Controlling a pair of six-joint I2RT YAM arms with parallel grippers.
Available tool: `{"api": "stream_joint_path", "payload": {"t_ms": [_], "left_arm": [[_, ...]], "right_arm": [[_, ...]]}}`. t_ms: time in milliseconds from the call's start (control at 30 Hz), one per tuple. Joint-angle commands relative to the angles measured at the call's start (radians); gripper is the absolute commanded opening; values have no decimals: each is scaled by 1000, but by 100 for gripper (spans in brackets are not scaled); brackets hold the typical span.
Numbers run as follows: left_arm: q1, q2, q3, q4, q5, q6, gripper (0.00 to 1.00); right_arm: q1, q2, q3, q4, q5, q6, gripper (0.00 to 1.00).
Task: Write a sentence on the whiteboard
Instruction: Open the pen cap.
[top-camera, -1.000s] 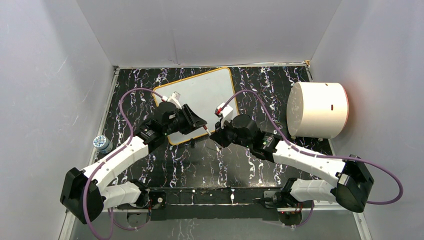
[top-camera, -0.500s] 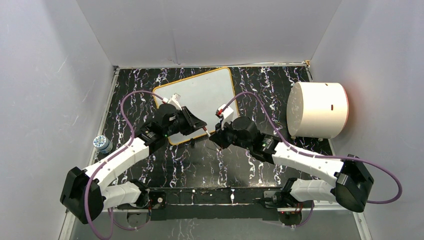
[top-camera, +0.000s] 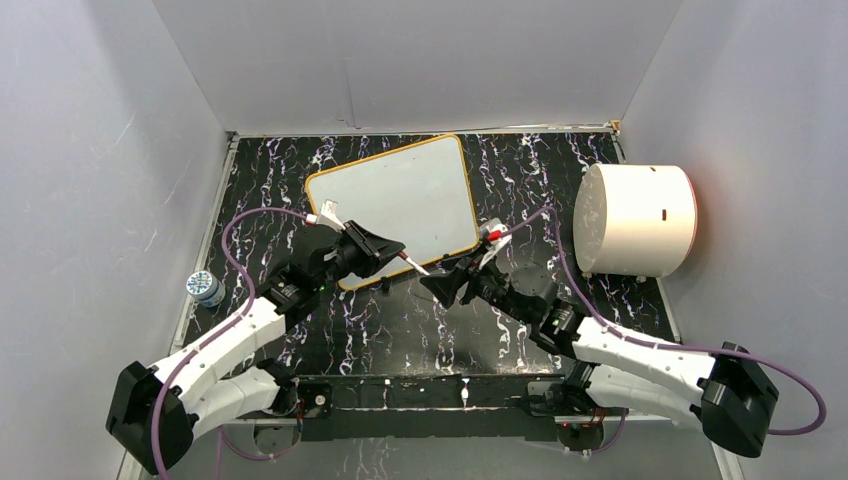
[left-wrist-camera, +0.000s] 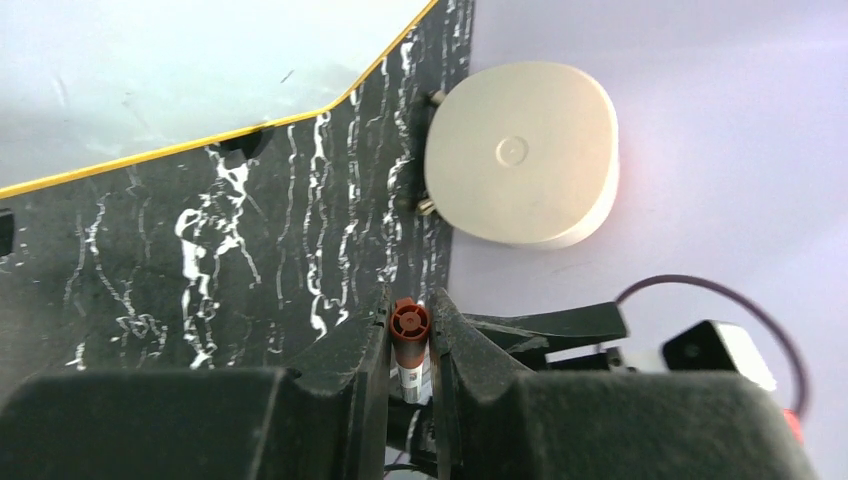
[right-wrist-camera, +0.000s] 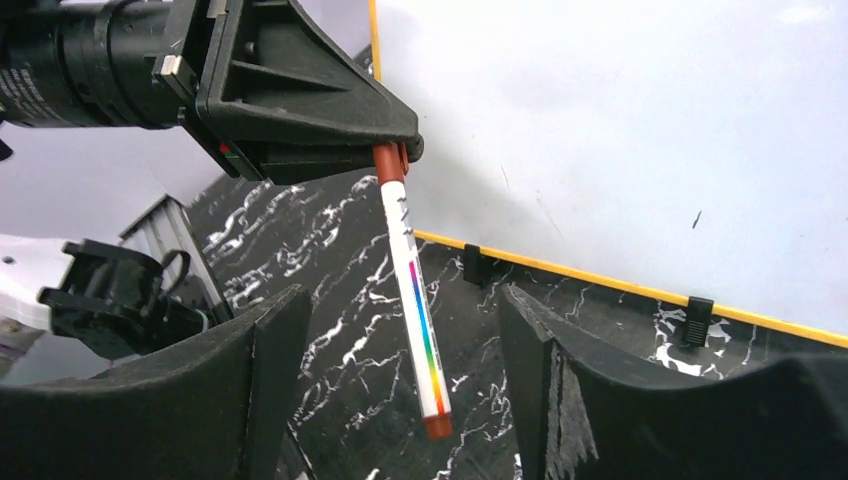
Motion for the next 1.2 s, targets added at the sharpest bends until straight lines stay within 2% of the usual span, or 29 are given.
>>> {"api": "stream_joint_path", "payload": {"t_ms": [0, 233, 433, 967, 1167], "left_arm": [[-2, -51, -17, 80, -45, -100, 0], [-2, -48, -39, 152, -26, -173, 0], [-2, -30, -53, 200, 4, -215, 0], [-1, -29, -75, 248, 24, -259, 0], [-2, -20, -84, 264, 37, -273, 0]], "right_arm": [[-7, -37, -65, 247, 34, 84, 78], [-16, 5, -109, 393, 22, 148, 80], [-25, 62, -103, 494, -13, 174, 77], [-56, 124, -85, 582, -78, 219, 57], [-63, 128, -92, 613, -82, 228, 52]]}}
